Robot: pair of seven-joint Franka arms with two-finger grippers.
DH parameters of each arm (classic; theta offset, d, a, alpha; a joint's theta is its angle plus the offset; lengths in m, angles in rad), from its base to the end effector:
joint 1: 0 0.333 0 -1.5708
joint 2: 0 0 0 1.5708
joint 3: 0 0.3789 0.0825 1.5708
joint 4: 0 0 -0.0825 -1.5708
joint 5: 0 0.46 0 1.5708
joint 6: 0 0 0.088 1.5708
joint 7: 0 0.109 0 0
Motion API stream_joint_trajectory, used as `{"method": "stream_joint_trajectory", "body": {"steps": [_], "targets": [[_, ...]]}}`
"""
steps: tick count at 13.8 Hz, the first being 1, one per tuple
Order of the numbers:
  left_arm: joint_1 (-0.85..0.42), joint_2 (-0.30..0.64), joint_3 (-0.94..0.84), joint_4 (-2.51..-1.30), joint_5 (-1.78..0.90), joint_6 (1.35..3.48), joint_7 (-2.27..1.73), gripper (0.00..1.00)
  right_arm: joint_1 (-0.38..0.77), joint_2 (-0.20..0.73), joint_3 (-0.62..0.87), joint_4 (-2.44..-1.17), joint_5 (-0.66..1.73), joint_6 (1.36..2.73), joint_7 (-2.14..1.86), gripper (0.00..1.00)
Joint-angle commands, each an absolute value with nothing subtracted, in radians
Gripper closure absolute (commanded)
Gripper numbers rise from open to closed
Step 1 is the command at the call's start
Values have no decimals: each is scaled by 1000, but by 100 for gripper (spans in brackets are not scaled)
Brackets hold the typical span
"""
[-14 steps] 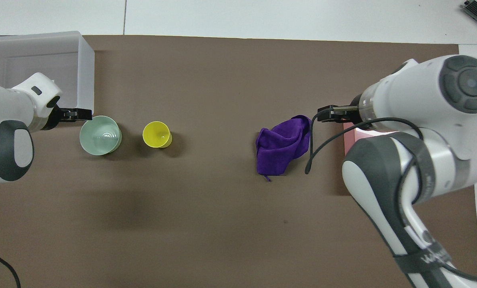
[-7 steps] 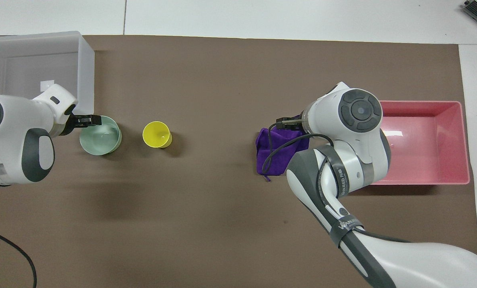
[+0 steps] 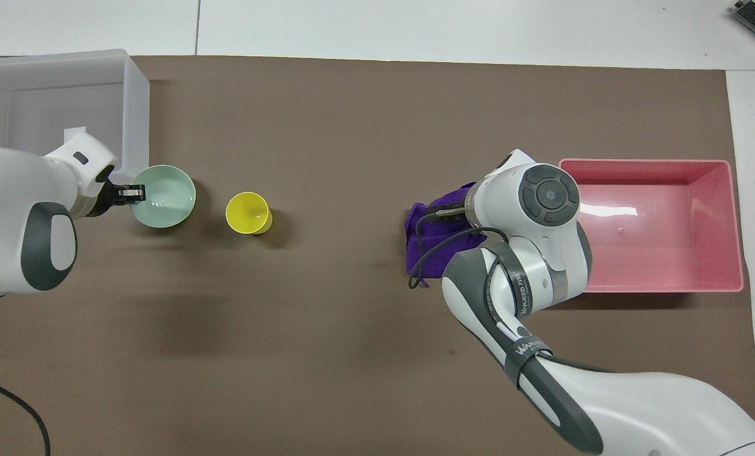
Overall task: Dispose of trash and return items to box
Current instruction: 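Lift the bowl into the clear box with the left gripper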
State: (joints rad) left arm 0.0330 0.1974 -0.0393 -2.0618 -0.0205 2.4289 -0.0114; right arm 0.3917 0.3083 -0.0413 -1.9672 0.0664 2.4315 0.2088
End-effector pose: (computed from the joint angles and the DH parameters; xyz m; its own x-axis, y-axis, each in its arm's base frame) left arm 0.6680 -0.0035 0.3674 0.9854 0.0227 0.1685 0.0187 -0.9995 0.0255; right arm 0.6581 0.2424 0.3400 0.9854 0.0914 0.1437 0.1022 -0.9923 -0.0694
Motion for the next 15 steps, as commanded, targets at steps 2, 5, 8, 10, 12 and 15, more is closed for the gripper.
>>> {"method": "stream_joint_trajectory", "body": {"steps": [2, 5, 8, 10, 12, 15], "targets": [[58, 72, -41, -2071, -9, 2306, 35, 100, 382, 339, -38, -2016, 101, 2510, 71, 0], [90, 96, -40, -1956, -9, 2296, 37, 100, 387, 341, -38, -2023, 100, 2511, 83, 81], [132, 188, -40, -1783, -9, 2277, 32, 100, 388, 327, -40, -2023, 100, 2493, 203, 100], [152, 271, -38, -1639, -6, 2223, 31, 100, 388, 302, -40, -2016, 83, 2451, 248, 100], [156, 366, -38, -1548, 1, 2221, 29, 100, 390, 276, -41, -2016, 81, 2422, 287, 100], [178, 555, -38, -1318, 60, 2210, 28, 100, 423, 233, -46, -1965, 69, 2329, 417, 100]]}}
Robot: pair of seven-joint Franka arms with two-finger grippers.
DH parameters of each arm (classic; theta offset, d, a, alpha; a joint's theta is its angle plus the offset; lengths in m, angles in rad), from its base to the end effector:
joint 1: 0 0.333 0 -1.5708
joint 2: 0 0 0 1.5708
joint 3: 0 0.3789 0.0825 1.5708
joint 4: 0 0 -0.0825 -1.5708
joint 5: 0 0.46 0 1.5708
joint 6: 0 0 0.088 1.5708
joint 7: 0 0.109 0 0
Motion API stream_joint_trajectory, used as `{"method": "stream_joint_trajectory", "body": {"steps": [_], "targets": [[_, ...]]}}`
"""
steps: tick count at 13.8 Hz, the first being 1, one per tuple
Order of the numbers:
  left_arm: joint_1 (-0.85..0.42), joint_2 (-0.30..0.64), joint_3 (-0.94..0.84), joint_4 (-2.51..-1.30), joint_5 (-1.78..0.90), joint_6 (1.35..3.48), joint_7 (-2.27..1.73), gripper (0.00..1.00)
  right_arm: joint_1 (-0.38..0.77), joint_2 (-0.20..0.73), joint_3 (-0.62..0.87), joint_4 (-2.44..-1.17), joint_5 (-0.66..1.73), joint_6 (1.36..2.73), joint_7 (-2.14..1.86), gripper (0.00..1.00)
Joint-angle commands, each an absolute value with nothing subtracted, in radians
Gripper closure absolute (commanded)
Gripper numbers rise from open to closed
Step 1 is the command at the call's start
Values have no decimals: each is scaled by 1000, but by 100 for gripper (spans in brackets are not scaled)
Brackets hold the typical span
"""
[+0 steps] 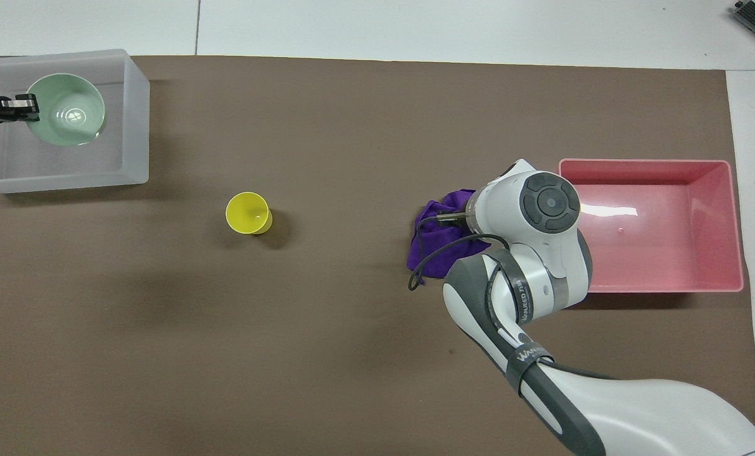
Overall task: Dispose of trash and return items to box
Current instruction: 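Lift the bowl into the clear box with the left gripper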
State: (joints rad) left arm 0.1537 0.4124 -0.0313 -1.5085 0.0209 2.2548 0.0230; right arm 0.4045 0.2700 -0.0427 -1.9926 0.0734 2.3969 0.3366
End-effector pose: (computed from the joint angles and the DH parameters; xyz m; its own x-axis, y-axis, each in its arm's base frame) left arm 0.8001 0.1032 0.4928 0.9409 0.0859 0.3277 0.0960 -0.9953 -0.0146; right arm 0.6440 0.2458 0.3502 0.9935 -0.0278 0.1108 -0.0182 -0.9961 -0.0866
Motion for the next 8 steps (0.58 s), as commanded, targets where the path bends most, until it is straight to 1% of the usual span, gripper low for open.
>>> {"method": "stream_joint_trajectory", "body": {"steps": [1, 3, 5, 7, 8], "targets": [[178, 587, -38, -1295, 81, 2221, 28, 100, 425, 221, -45, -1936, 42, 2292, 466, 100], [187, 626, -38, -1295, 107, 2271, 28, 100, 425, 192, -37, -1875, 2, 2205, 540, 100], [178, 629, -38, -1328, 121, 2292, 23, 100, 423, 163, -40, -1823, 0, 2128, 552, 100], [184, 620, -37, -1403, 123, 2369, 23, 100, 410, 126, -48, -1780, -2, 2068, 548, 100], [187, 606, -35, -1470, 123, 2419, 28, 100, 400, 103, -52, -1770, -12, 2040, 539, 100]]}}
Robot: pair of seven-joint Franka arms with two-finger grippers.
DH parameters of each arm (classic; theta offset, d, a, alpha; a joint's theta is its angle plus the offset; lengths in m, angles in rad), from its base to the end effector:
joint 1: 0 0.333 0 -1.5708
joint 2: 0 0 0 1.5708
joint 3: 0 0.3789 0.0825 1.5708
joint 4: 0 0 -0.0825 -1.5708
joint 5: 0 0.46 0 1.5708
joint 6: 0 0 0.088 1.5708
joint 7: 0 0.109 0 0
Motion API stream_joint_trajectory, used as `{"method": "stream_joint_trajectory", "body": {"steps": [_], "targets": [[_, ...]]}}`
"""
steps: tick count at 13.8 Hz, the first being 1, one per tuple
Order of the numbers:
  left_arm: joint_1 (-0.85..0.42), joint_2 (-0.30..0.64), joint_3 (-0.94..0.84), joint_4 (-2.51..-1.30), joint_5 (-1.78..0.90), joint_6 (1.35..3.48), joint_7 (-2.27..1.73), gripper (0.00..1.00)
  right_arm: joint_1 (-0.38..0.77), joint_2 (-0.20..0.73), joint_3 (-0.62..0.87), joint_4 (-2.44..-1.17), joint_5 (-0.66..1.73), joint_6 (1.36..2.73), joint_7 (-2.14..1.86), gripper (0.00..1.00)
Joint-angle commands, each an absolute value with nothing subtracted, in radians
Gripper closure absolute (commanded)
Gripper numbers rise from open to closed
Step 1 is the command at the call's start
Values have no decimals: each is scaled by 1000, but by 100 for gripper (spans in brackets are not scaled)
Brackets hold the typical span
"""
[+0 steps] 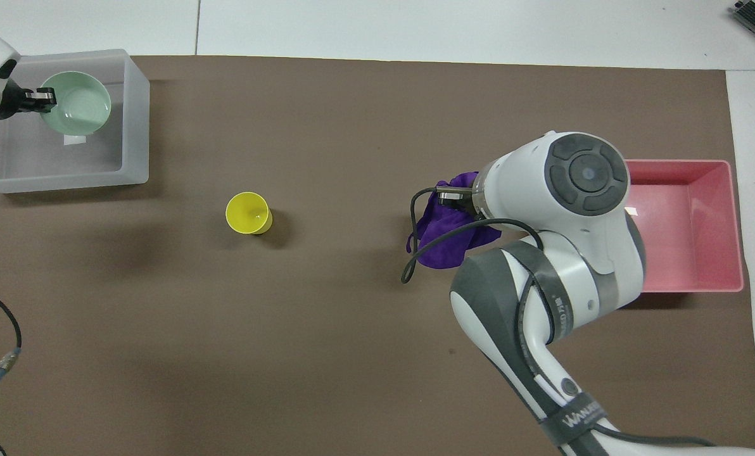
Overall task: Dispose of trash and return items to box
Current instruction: 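Carry the purple cloth into the pink box with the right gripper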
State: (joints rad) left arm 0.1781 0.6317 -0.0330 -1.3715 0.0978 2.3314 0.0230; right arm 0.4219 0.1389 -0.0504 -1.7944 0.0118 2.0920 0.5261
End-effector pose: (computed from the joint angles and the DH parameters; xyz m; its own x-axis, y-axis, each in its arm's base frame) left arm 0.8507 0.1329 0.3976 0.9458 0.0594 0.3192 0.0882 -0.9931 -0.0766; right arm 0.6492 0.2553 0.5172 0.9775 -0.1621 0.1348 -0.1519 -0.9849 -0.0830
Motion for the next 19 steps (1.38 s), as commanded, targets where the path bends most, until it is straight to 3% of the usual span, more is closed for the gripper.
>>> {"method": "stream_joint_trajectory", "body": {"steps": [1, 2, 3, 4, 6, 10, 15, 19], "targets": [[187, 586, -35, -1518, 123, 2469, 34, 100, 373, 71, -51, -1770, -34, 2023, 531, 100], [186, 583, -35, -1531, 123, 2483, 34, 68, 342, 37, -48, -1770, -46, 2001, 502, 100], [183, 583, -32, -1523, 126, 2473, 35, 25, 316, 19, -49, -1770, -48, 1974, 459, 100], [183, 583, -32, -1504, 146, 2459, 35, 0, 280, 3, -49, -1772, -48, 1959, 415, 100], [170, 574, -32, -1470, 181, 2403, 35, 0, 186, -6, -48, -1779, -46, 1963, 303, 100], [117, 416, -41, -1532, 172, 2254, 35, 0, 23, -8, -48, -1821, -43, 2009, 85, 100], [-7, 189, -43, -1777, 169, 2181, 23, 0, -101, 8, -48, -2000, -43, 2187, -78, 100], [-156, 144, -44, -1883, 169, 2192, -96, 0, -110, 81, -48, -2098, -41, 2351, -69, 100]]}}
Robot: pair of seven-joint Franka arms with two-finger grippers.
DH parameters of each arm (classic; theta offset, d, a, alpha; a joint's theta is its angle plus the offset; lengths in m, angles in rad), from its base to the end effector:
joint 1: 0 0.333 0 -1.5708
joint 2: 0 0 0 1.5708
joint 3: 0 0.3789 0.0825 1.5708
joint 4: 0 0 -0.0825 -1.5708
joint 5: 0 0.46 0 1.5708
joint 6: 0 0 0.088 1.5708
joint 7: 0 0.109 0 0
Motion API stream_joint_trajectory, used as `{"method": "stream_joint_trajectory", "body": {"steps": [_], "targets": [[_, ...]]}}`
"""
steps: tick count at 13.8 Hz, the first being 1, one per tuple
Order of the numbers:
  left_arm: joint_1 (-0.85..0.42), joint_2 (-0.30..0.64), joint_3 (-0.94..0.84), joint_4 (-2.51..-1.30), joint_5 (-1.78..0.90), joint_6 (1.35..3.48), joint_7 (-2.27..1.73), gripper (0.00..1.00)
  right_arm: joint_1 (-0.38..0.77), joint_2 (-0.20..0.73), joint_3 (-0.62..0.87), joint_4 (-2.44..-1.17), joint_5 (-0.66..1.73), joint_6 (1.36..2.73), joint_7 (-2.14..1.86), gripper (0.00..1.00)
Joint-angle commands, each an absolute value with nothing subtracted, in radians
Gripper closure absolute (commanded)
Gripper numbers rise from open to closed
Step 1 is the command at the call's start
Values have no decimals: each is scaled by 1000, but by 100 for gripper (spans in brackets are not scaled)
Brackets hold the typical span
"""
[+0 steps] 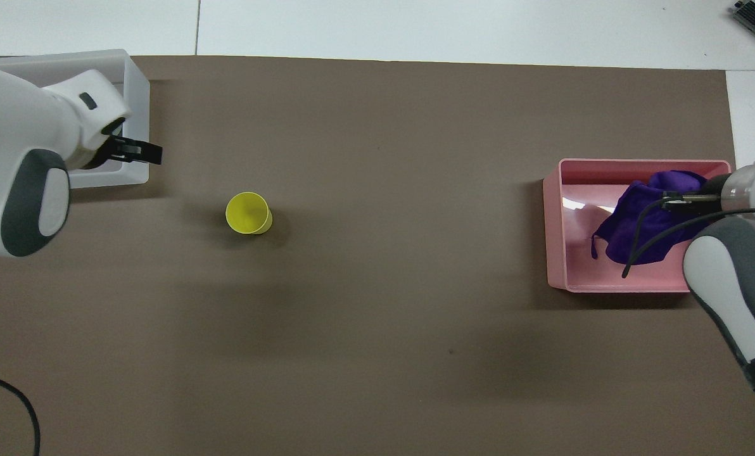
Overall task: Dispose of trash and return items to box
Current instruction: 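Reach the left gripper to the yellow cup while the right gripper releases the cloth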
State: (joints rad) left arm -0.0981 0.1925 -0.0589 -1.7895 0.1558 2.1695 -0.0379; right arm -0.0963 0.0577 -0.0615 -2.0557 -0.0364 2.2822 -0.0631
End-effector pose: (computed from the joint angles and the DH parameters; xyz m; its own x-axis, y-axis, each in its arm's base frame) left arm 0.7076 -0.1031 0.4908 0.9620 -0.1997 0.1863 -0.1785 -0.9761 -0.1242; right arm 0.6377 -0.1019 0.4471 0.9839 -0.0681 0.1651 -0.0765 -0.9960 0.0452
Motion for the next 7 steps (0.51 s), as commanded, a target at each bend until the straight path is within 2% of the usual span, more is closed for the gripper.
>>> {"method": "stream_joint_trajectory", "body": {"steps": [1, 4, 5, 7], "targets": [[-191, 140, -43, -1911, 169, 2195, -107, 0, -113, 101, -48, -2117, -40, 2396, -68, 100], [-248, 161, -44, -2000, 169, 2360, -207, 7, -120, 130, -48, -2170, -29, 2491, -66, 100], [-258, 194, -44, -2002, 169, 2399, -257, 25, -120, 129, -48, -2186, -26, 2493, -48, 100], [-300, 256, -43, -2006, 169, 2468, -342, 40, -106, 127, -45, -2198, -25, 2493, 4, 100]]}}
